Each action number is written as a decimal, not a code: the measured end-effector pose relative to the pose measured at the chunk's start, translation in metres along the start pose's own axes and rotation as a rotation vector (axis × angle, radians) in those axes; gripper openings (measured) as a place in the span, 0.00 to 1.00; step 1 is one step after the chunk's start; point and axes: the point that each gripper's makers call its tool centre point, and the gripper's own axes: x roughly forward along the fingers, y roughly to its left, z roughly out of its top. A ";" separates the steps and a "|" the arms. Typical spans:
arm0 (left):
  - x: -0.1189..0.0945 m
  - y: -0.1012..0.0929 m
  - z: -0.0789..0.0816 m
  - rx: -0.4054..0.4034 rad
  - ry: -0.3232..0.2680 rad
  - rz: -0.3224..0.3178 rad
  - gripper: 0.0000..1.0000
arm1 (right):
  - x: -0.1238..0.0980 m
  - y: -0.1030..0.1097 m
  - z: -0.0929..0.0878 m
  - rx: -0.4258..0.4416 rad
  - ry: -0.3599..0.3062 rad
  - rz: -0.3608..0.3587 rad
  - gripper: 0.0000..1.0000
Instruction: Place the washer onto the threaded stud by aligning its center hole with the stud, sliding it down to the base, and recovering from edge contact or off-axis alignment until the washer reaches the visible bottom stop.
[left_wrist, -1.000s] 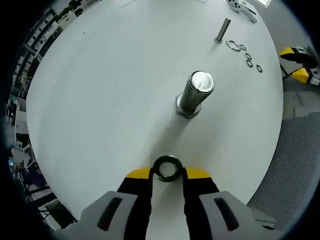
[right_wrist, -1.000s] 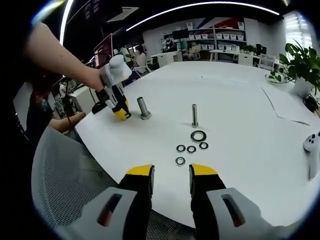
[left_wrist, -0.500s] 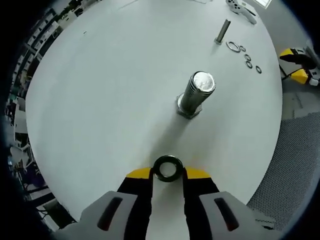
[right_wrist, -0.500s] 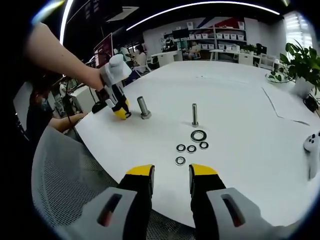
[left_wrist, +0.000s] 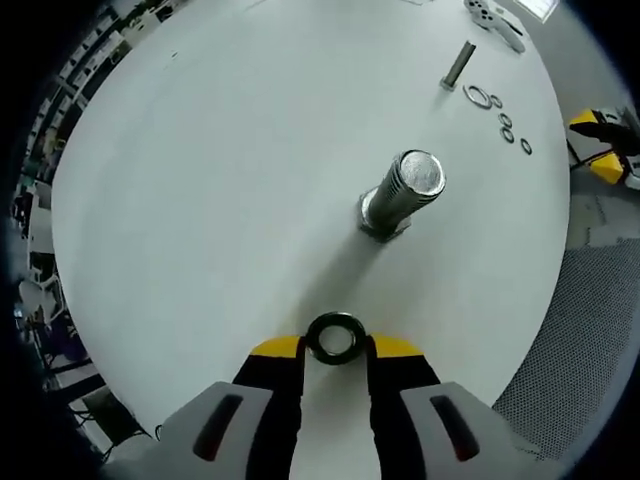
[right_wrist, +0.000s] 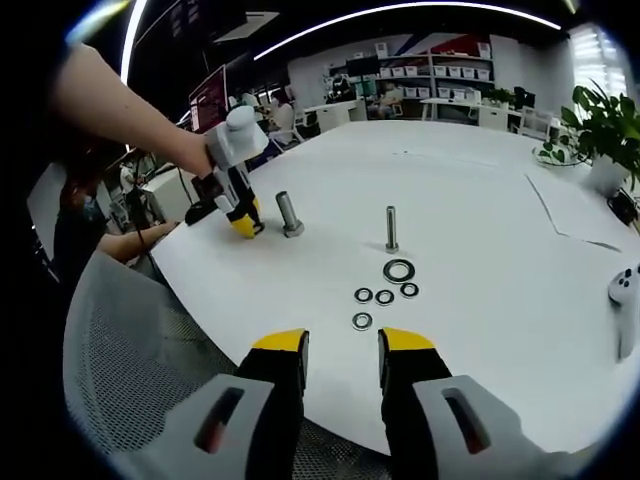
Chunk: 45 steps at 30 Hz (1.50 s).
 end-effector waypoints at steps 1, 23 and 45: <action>0.000 0.000 0.000 0.000 0.001 0.001 0.23 | 0.000 0.000 0.000 0.000 0.000 0.000 0.31; 0.001 -0.004 -0.001 0.115 0.021 -0.003 0.20 | 0.000 -0.001 0.000 0.001 0.002 -0.002 0.31; 0.000 -0.013 -0.004 0.266 0.016 -0.019 0.19 | 0.000 -0.001 -0.001 0.001 0.003 -0.003 0.31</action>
